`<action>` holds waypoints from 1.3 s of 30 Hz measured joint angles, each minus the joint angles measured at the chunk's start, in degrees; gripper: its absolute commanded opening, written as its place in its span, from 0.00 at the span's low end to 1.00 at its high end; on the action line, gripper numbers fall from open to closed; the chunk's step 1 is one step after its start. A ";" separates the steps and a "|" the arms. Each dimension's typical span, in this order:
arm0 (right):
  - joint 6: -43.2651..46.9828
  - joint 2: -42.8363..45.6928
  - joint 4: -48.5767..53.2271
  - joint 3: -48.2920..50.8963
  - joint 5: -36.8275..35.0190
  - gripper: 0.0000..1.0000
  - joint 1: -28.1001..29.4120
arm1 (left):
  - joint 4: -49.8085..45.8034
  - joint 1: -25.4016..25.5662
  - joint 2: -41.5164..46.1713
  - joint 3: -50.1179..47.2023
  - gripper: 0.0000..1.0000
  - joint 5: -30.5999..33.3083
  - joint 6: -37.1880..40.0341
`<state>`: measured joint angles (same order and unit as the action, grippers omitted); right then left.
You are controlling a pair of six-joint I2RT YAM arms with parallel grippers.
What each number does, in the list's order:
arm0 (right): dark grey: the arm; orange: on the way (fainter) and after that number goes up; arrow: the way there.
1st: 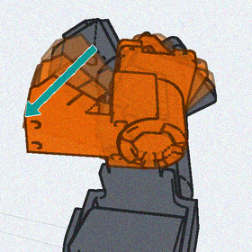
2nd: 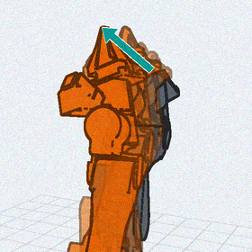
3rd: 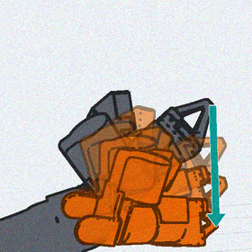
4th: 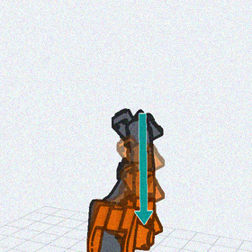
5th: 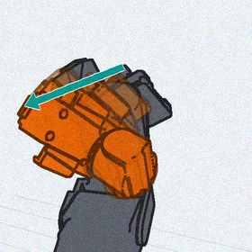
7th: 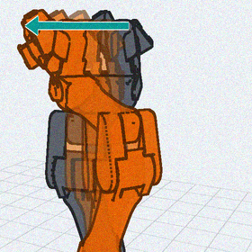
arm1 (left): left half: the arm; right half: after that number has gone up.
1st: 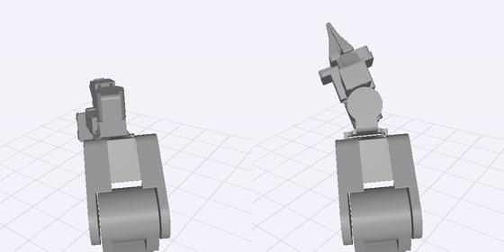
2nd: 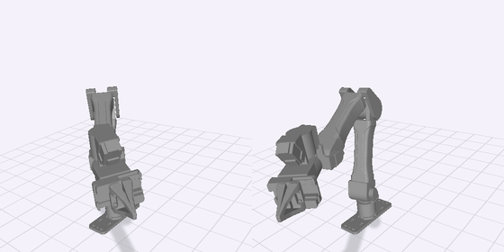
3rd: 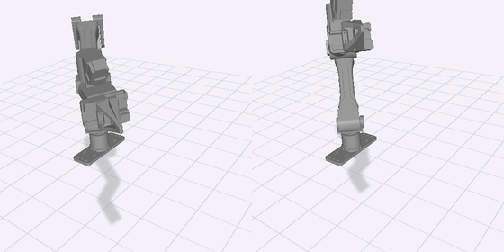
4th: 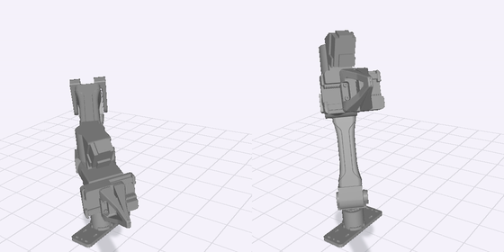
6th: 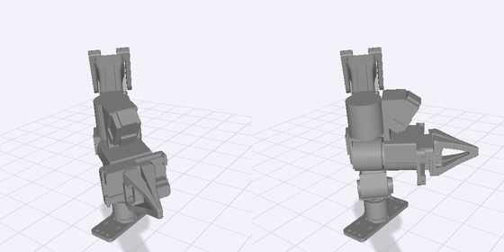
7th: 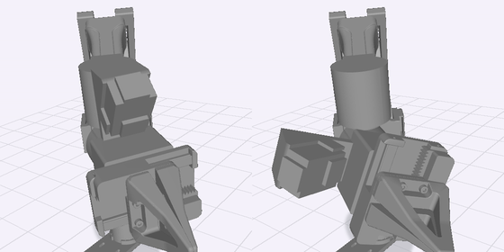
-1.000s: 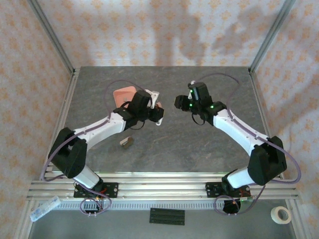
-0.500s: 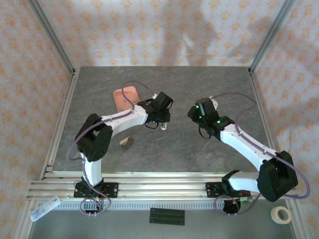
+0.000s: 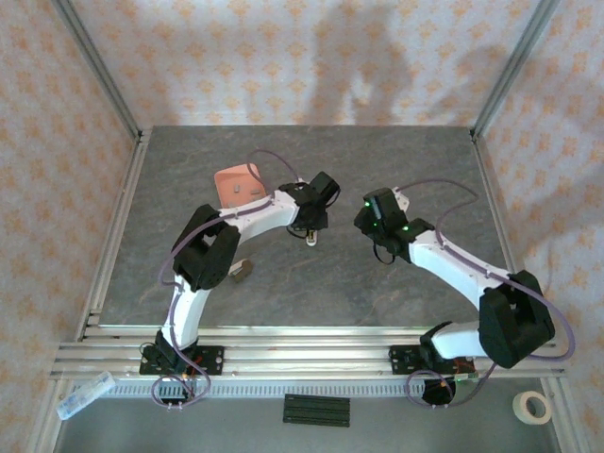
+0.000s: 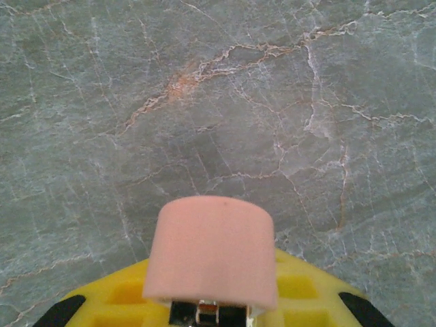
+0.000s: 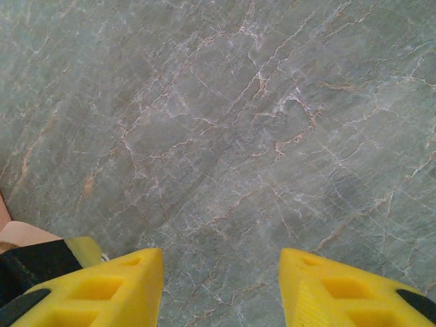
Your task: Load the staples into the stapler
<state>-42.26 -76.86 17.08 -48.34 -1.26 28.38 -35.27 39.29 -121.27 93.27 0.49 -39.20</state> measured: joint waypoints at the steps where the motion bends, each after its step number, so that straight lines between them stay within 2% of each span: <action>1: 0.00 -0.33 -0.02 -0.22 0.02 0.48 0.00 | -0.26 0.00 -0.50 0.48 0.00 0.00 0.00; 7: -0.20 -0.98 -0.09 -0.55 0.15 0.48 0.00 | -1.33 0.00 -2.03 1.16 0.03 -0.15 -0.46; 15: -0.20 -0.98 0.00 -0.55 0.13 0.48 0.00 | -1.38 0.00 -2.64 1.55 0.13 -0.50 -1.36; 28: -0.20 -0.98 0.04 -0.55 -0.31 0.49 0.00 | -1.31 0.00 -3.30 1.88 0.39 -2.73 -1.49; 39: -0.15 -0.96 0.48 -0.55 -0.33 0.49 0.00 | -1.31 0.00 -3.72 2.05 0.47 -3.19 -1.31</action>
<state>-42.41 -77.82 17.56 -48.88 -1.58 28.38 -36.58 39.29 -124.99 95.33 -2.70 -40.51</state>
